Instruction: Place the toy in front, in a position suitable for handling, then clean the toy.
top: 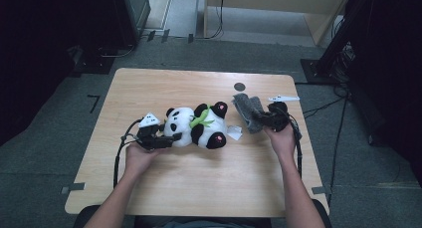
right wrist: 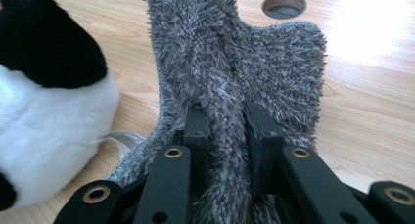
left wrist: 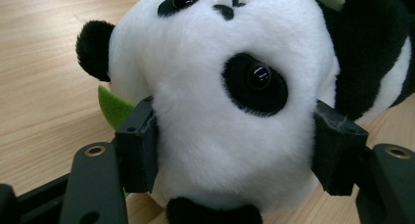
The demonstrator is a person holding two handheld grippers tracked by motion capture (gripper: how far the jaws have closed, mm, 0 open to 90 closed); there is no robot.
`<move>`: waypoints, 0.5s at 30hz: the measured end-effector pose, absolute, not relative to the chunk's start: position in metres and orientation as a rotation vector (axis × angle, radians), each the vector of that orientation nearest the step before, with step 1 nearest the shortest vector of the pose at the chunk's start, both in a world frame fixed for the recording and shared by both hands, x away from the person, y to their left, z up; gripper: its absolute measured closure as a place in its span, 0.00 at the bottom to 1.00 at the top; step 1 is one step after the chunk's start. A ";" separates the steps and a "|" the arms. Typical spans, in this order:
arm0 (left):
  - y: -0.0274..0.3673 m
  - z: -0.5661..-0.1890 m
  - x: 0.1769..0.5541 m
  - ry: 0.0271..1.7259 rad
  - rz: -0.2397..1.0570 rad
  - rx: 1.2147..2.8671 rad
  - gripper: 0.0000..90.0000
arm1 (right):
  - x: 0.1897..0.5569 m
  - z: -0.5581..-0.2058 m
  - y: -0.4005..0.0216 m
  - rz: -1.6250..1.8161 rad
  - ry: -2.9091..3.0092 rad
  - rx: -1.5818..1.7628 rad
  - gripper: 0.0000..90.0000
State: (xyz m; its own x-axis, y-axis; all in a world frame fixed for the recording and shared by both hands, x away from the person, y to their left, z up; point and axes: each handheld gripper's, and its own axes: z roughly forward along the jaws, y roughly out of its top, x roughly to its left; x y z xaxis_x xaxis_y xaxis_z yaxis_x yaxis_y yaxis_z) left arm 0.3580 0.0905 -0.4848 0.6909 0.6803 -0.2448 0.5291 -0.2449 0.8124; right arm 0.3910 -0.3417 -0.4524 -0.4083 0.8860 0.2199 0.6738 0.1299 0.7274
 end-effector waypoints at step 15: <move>0.087 -0.484 0.354 0.954 0.213 1.922 0.36 | 0.390 -0.423 -0.321 1.178 2.217 1.421 0.83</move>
State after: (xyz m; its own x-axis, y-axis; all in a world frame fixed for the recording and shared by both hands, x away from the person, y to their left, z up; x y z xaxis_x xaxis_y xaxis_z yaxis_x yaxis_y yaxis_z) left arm 0.3542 0.0870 -0.4837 0.6807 0.6948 -0.2323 0.5302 -0.2485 0.8106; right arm 0.3897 -0.3209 -0.4225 -0.4898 0.8485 0.2006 0.6410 0.1945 0.7425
